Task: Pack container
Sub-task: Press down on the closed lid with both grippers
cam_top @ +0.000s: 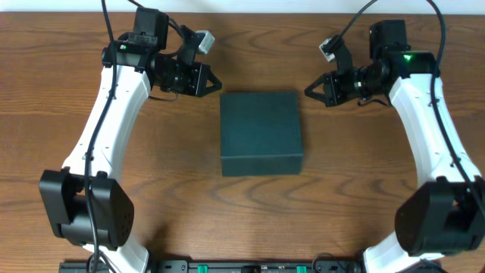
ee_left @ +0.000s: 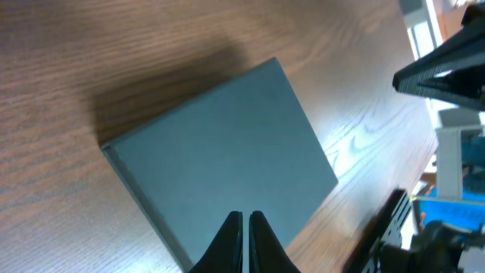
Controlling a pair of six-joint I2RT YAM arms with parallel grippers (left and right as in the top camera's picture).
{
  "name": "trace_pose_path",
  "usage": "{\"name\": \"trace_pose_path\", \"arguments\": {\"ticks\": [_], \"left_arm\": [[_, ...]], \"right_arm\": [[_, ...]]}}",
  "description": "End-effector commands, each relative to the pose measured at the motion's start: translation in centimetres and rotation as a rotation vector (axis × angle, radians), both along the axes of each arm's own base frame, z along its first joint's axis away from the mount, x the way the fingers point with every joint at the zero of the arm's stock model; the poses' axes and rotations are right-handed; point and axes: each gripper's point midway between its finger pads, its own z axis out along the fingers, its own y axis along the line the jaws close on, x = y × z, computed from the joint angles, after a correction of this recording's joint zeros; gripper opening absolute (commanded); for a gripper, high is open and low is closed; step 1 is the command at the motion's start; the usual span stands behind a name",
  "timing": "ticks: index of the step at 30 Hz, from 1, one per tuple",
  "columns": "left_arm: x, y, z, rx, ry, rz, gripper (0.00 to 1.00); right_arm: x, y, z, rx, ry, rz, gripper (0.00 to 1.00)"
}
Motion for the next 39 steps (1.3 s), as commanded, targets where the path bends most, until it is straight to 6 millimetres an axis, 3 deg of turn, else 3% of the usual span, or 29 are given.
{"name": "trace_pose_path", "arguments": {"ticks": [1, 6, 11, 19, 30, 39], "left_arm": [[-1.6, -1.1, -1.0, 0.039, -0.037, -0.095, 0.06], [-4.8, -4.3, -4.1, 0.064, -0.025, -0.241, 0.06], [-7.7, -7.6, -6.6, 0.073, -0.039, -0.366, 0.06], [-8.4, -9.2, -10.5, 0.197, -0.065, -0.341, 0.06], [-8.7, -8.9, -13.5, 0.245, -0.015, -0.319, 0.06], [-8.8, -8.8, -13.7, 0.252, -0.014, -0.318, 0.06]], "right_arm": [[-1.2, -0.6, 1.3, -0.057, -0.035, -0.009, 0.02], [-4.0, -1.6, 0.6, -0.096, -0.001, -0.1, 0.02], [-7.8, -1.7, -2.7, -0.045, -0.009, -0.202, 0.02], [-12.5, -0.3, -7.5, 0.017, 0.039, -0.254, 0.02], [-14.5, 1.8, -13.5, 0.007, 0.08, -0.328, 0.02], [-13.9, 2.4, -15.8, -0.02, 0.01, -0.426, 0.02]]}}
